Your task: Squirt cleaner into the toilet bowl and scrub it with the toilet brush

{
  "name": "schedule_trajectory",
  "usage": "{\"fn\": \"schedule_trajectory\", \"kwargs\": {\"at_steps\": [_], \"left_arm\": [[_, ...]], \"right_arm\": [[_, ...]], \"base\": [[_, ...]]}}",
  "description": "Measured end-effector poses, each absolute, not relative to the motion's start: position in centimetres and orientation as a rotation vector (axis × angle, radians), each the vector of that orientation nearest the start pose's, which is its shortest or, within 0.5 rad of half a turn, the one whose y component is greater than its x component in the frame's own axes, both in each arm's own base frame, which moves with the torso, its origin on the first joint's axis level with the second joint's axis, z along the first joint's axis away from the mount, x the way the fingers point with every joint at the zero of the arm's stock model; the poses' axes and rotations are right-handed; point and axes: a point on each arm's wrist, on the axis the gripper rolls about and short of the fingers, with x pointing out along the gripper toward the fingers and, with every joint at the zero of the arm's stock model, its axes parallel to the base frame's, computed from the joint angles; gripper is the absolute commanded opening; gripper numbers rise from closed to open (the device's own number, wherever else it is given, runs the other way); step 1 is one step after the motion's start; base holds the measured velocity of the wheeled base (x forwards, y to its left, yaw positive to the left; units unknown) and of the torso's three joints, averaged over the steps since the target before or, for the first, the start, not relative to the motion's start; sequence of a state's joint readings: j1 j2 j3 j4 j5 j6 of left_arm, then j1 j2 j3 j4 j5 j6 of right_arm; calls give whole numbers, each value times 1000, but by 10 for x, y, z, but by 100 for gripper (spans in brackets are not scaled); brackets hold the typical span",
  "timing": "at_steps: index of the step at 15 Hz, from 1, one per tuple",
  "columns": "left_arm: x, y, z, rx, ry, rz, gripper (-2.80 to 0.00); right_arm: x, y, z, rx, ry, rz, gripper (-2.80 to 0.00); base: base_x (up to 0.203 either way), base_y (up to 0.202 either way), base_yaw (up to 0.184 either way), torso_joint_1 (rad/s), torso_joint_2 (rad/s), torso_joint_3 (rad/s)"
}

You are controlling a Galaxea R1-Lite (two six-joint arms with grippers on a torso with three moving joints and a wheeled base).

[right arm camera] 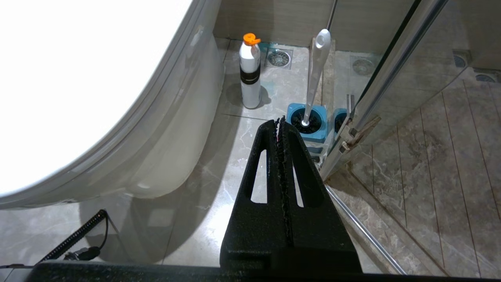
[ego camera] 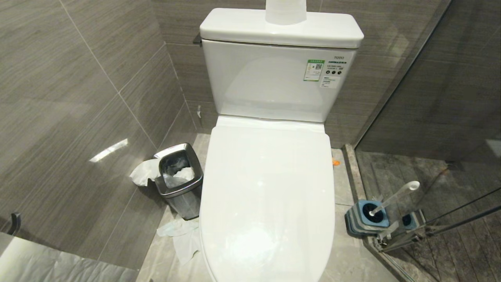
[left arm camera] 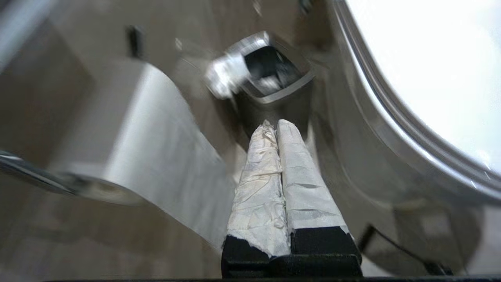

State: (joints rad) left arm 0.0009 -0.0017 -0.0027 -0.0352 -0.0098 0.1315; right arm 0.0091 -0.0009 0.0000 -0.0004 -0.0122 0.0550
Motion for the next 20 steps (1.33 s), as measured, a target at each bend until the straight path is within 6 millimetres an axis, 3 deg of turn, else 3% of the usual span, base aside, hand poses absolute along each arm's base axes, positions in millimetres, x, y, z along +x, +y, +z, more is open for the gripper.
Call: {"fn": "schedule_trajectory", "kwargs": {"at_steps": [5,20], "left_arm": [[-24,-1,73,112,45,-51,-280],[-24,0,74,20,25,-25,-280]], "right_arm": [[-23,0,75,55,-1,-1,-280],[-23,0,76,55,-2,-1,-280]], "base": [[0,0,0,0,0,0],[0,0,0,0,0,0]]}}
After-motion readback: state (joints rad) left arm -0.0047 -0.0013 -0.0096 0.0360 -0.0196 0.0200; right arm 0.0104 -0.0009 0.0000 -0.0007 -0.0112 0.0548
